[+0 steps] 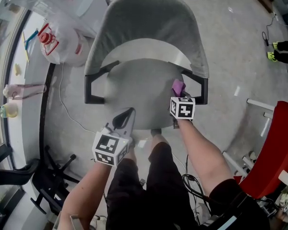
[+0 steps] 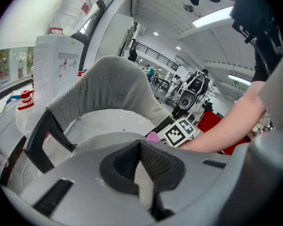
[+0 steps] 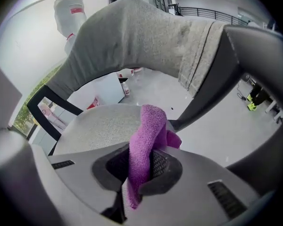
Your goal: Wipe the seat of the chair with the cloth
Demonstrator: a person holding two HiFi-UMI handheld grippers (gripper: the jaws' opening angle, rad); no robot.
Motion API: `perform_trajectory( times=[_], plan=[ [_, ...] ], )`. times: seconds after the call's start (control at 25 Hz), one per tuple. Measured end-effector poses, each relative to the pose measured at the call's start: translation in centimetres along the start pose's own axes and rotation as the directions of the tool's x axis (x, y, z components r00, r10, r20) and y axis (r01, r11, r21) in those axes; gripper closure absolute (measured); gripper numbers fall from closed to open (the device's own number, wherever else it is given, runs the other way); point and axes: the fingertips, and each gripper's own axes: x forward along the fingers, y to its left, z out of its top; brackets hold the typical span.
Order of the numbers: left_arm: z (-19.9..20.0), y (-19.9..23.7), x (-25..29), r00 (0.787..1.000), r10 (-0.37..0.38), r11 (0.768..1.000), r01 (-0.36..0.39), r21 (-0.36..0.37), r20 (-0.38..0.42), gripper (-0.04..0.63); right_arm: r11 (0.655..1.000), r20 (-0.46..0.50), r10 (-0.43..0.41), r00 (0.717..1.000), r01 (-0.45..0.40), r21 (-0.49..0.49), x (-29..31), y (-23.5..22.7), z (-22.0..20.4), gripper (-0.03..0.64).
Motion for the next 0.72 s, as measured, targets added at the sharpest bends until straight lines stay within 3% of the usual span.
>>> perform_trajectory(
  times=[0.2,0.72],
  plan=[
    [-1.3,2.5,-1.6,0.999,0.029,0.999,-0.029,-0.020,-0.025,0.598,0.998,-0.046,0.043,0.998,-0.044,-0.032,2.2,2.9,-0.6,0.580],
    [-3.5,8.3,-6.8,0.992,0.126,0.989,-0.124,-0.082,0.021,0.598,0.976,-0.089,0.194,0.977,-0.201,-0.079,5.5,14.8,0.8,0.580]
  ],
)
